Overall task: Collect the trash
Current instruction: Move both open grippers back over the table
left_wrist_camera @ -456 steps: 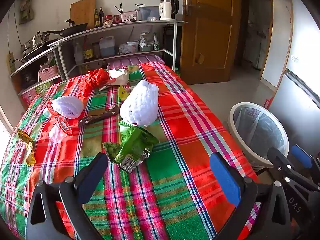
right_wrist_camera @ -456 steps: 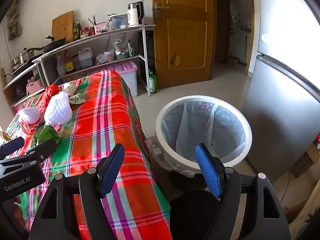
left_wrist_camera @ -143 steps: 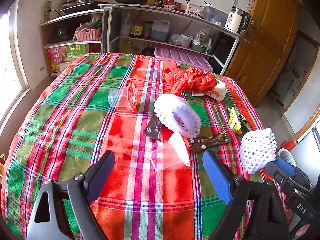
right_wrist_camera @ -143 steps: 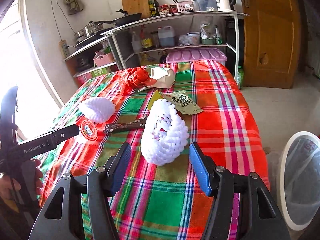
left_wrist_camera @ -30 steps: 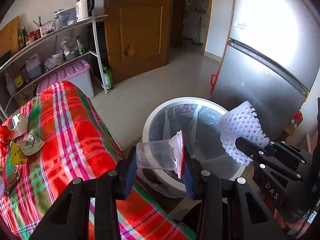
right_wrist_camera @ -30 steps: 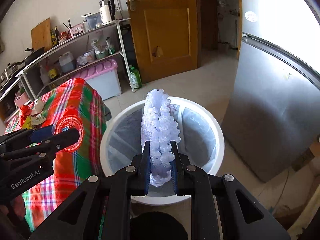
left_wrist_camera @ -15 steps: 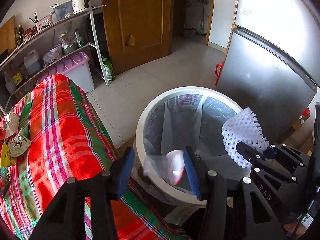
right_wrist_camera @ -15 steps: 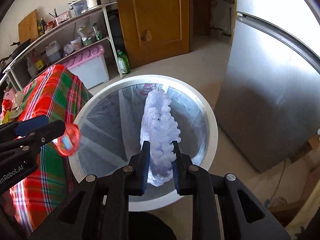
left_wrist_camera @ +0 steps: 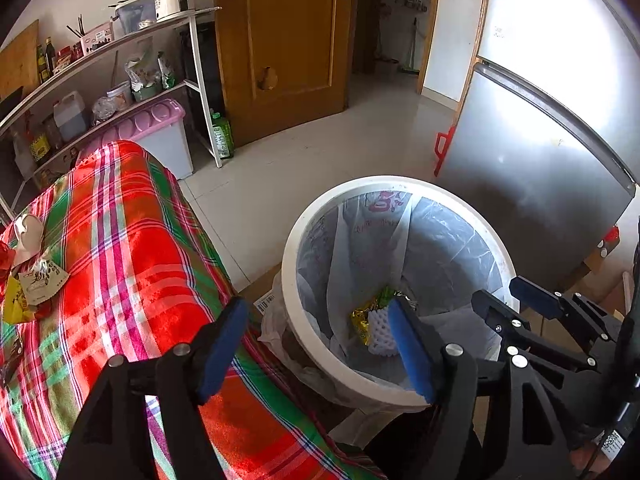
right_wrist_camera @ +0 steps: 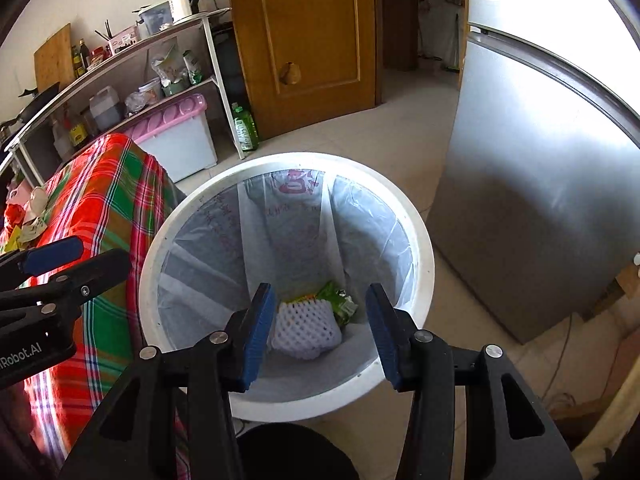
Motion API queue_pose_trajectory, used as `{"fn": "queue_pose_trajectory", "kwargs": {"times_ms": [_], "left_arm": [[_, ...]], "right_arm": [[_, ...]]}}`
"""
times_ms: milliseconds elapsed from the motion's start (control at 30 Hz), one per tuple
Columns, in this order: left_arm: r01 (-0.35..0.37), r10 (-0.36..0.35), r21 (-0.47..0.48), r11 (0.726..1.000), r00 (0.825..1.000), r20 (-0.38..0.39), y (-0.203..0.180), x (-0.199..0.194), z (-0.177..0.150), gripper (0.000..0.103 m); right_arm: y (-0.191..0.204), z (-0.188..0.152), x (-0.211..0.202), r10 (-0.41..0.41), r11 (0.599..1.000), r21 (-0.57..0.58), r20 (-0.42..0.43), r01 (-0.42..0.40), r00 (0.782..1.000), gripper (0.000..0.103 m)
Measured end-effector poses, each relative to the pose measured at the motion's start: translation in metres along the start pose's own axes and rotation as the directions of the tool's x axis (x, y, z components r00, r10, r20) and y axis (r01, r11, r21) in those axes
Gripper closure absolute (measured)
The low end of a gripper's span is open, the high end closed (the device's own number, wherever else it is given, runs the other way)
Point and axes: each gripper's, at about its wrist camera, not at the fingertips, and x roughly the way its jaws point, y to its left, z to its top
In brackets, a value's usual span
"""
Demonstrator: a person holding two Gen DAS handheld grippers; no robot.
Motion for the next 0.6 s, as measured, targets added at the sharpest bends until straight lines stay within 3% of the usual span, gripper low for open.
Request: {"fn": "queue_pose_trajectory", "kwargs": {"times_ms": [267,600], "left_arm": [[-0.012,0.015,-0.050,0.999,0.998,0.055,0.024,-0.035,-0.005,0.026],[-0.096,0.116,-0.196,0.976,0.989,0.093,0.094,-0.076,-0.030,0.024]], "right_arm": [[0.016,0.004,-0.027,0.026,1.000,-0.015,0.060,-0.025,0.998,0.055],[0.070,0.010,-0.054,0.145,0.986,-0.102,0.124,-0.133,0.982,0.054]]}}
